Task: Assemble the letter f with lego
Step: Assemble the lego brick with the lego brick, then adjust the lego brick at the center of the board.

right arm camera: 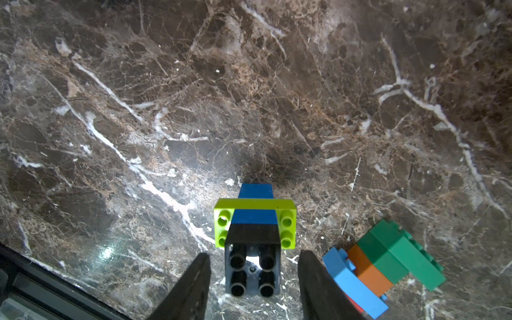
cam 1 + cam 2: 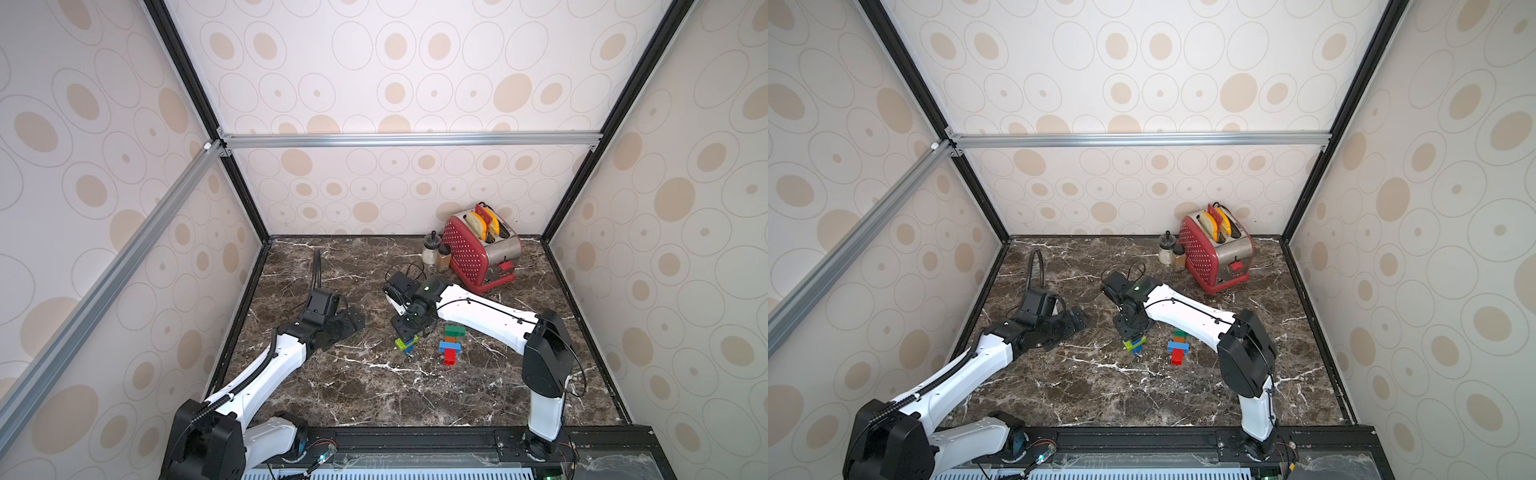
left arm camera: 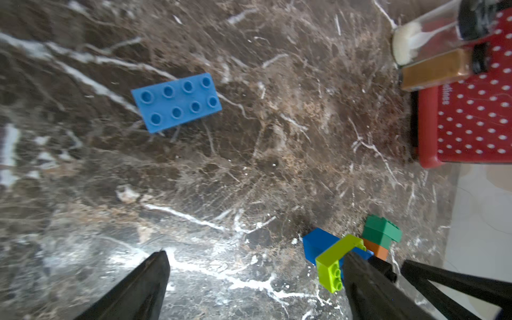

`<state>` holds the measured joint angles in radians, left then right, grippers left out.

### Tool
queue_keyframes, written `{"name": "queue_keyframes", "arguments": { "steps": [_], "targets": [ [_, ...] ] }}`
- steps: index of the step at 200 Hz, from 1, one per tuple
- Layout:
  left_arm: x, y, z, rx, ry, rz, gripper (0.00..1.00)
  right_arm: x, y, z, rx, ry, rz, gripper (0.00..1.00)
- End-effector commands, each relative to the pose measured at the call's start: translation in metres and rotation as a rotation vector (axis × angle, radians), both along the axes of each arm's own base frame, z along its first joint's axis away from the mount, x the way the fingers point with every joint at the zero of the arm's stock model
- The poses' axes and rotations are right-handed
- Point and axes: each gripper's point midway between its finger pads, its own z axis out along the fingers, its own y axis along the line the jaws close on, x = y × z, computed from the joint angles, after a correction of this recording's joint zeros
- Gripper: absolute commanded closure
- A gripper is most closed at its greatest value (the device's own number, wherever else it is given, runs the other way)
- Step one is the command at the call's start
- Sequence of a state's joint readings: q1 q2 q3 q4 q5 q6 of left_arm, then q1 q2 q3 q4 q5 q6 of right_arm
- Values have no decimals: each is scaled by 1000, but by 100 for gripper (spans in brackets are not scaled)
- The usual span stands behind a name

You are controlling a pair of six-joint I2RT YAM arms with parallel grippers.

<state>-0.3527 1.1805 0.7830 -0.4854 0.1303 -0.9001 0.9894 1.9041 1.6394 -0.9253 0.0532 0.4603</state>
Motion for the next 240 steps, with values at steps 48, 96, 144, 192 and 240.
{"name": "queue_keyframes", "arguments": {
  "steps": [48,96,144,192,240],
  "targets": [
    [50,58,-22,197,106,156,2,16,-5,51,109,-64,37,30],
    [89,51,-59,132,153,175,3,32,-41,66,159,-96,-12,15],
    [108,32,-72,117,150,124,5,47,-63,63,200,-93,-78,14],
    [118,-18,-83,73,145,3,7,63,-62,45,202,-52,-122,11],
    [114,-94,-81,-52,131,-129,8,89,-68,28,195,-21,-178,11]
  ]
}}
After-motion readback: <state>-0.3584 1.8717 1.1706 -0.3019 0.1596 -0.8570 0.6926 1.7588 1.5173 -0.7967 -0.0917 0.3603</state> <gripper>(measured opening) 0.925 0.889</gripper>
